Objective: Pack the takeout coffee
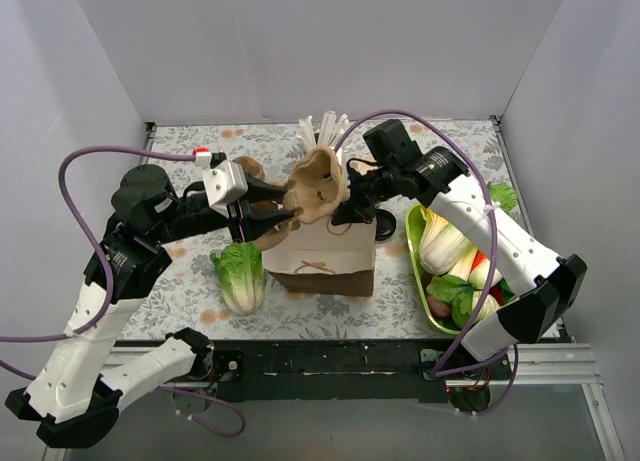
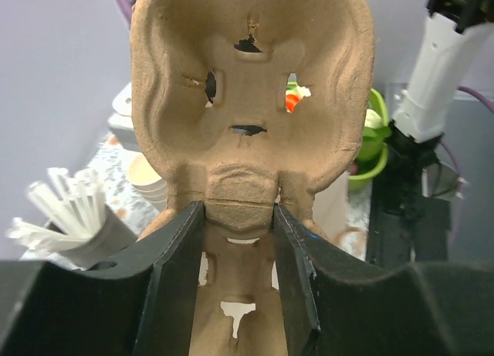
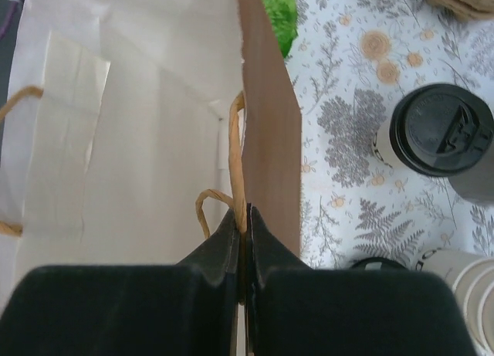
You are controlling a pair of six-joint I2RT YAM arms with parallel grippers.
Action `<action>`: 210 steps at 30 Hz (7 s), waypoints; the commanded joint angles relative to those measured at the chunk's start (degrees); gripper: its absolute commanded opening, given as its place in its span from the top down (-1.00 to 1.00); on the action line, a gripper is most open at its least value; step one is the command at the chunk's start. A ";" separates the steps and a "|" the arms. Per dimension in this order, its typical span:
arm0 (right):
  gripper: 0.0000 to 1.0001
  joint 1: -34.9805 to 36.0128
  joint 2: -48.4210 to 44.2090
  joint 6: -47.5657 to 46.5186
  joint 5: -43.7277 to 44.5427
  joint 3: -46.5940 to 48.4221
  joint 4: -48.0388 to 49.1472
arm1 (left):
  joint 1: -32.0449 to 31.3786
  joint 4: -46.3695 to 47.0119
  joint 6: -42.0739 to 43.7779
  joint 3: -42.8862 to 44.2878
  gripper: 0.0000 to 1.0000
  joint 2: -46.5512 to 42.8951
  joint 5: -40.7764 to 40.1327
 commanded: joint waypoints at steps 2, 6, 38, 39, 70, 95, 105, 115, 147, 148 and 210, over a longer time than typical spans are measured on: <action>0.97 -0.17 -2.97 3.48 8.15 -3.32 2.81 | 0.17 10.50 -3.66 -8.82 1.00 -4.20 8.99; 0.97 -0.08 -3.24 3.48 8.33 -2.18 1.66 | 0.17 13.85 -3.66 -14.70 1.00 -5.97 10.31; 0.97 1.24 -1.65 2.77 3.49 -0.77 -0.27 | -0.45 40.67 -9.99 -30.01 1.00 -2.98 8.29; 0.97 1.24 -1.65 2.86 3.58 -0.77 -0.27 | -0.62 40.23 -9.73 -30.19 1.00 -3.16 8.99; 0.97 1.33 -0.95 3.39 -0.64 -0.77 -0.98 | -0.54 31.87 -5.68 -32.65 1.00 -4.83 9.97; -0.28 -0.34 0.10 1.54 2.00 6.25 -6.86 | -0.71 22.83 -2.44 -27.91 1.00 -2.20 9.61; -0.66 -0.52 1.33 4.27 -1.35 9.51 -7.56 | -0.71 17.38 1.52 -24.92 1.00 0.53 10.22; -0.64 -4.47 -2.53 2.25 6.22 11.71 -7.21 | -0.71 15.00 3.02 -23.25 1.00 1.32 9.96; -0.64 -12.74 -17.29 6.82 19.57 -5.95 9.22 | -9.41 -25.58 18.84 6.89 1.00 24.43 -1.72; -0.64 -12.74 -17.73 6.73 19.58 -6.40 8.70 | -9.50 -26.21 18.67 7.42 1.00 24.61 -2.86; 0.05 -12.03 -25.65 13.40 -24.54 -22.22 5.96 | -10.12 -19.01 4.34 7.07 1.00 25.23 -4.10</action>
